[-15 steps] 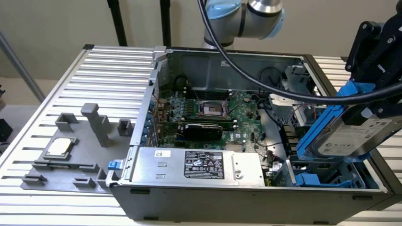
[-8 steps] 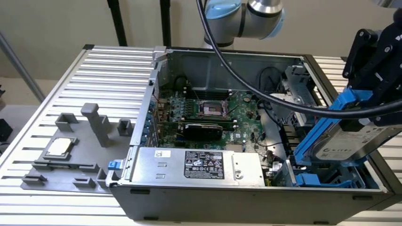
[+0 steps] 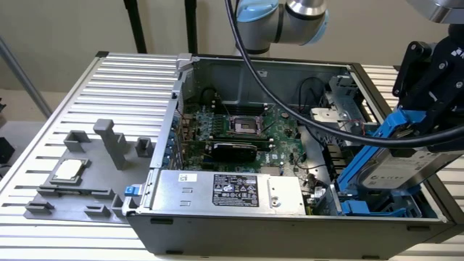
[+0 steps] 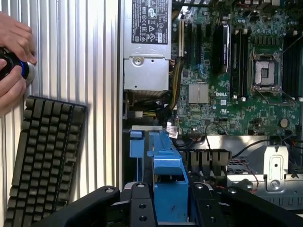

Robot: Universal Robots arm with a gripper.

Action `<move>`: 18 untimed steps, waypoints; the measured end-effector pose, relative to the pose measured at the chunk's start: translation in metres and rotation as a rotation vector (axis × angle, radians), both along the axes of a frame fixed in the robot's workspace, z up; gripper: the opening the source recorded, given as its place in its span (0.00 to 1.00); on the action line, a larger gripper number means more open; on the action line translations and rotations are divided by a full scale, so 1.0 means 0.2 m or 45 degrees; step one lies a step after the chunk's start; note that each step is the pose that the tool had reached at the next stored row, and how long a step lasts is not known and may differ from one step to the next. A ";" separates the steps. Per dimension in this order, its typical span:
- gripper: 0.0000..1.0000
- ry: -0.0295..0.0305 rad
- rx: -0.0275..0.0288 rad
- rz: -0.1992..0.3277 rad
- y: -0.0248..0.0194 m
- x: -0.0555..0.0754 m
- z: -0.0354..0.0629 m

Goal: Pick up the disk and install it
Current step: 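Insert the disk into the insertion slot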

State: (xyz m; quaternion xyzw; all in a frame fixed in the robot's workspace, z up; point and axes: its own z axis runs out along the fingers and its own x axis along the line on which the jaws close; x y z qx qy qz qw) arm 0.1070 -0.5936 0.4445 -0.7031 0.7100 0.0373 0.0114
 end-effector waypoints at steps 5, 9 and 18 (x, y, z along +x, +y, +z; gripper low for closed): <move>0.33 0.0008 -0.0003 0.001 -0.003 0.00 -0.020; 0.33 0.0039 -0.0003 0.003 -0.007 0.00 -0.029; 0.33 0.0126 -0.0001 0.011 -0.011 0.02 -0.046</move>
